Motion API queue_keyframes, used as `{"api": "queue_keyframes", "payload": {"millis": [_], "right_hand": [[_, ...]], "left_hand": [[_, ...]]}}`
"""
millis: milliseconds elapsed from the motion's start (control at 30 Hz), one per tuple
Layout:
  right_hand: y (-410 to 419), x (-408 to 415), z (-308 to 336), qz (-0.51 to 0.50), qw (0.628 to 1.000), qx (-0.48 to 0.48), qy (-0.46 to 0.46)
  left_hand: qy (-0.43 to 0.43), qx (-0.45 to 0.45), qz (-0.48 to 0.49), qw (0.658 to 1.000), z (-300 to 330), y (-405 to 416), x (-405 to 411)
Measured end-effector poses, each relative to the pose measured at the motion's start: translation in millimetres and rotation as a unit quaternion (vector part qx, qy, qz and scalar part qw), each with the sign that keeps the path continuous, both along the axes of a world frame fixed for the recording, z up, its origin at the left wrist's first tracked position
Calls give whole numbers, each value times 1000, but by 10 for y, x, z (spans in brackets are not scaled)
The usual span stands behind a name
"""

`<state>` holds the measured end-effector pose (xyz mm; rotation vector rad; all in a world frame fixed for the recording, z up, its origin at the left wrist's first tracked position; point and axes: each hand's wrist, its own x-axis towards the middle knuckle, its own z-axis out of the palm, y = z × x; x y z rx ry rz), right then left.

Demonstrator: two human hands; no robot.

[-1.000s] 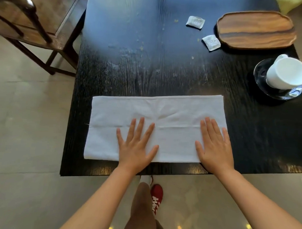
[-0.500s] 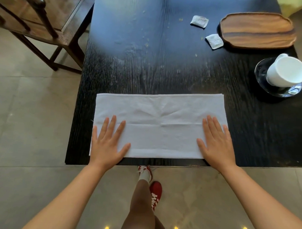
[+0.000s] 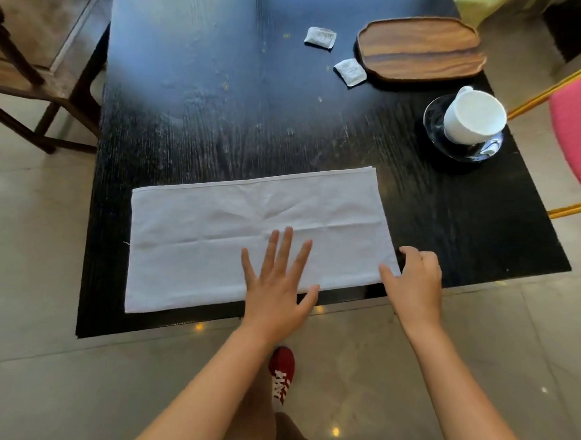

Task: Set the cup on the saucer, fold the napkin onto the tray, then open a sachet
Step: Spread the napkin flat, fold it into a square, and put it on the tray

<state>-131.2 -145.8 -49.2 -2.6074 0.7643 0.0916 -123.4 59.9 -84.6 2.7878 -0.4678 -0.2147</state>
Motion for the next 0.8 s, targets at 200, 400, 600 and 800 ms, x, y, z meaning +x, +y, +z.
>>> {"api": "queue_keyframes", "payload": {"millis": [200,400,600,800], "right_hand": [[-77,18,69,-95,989,107,24],[-149,83,104,-155,964,215,34],[-110,86,144,-183,935,302,-19],[212,155,344,-150,924,338,-93]], "left_hand": [[12,39,-39,998,-178,-330,-68],[12,48,-44,998,-157,-323,-64],[62,19,-43,997,-70,-325,-49],[145,-181,45,972,242,-295,92]]}}
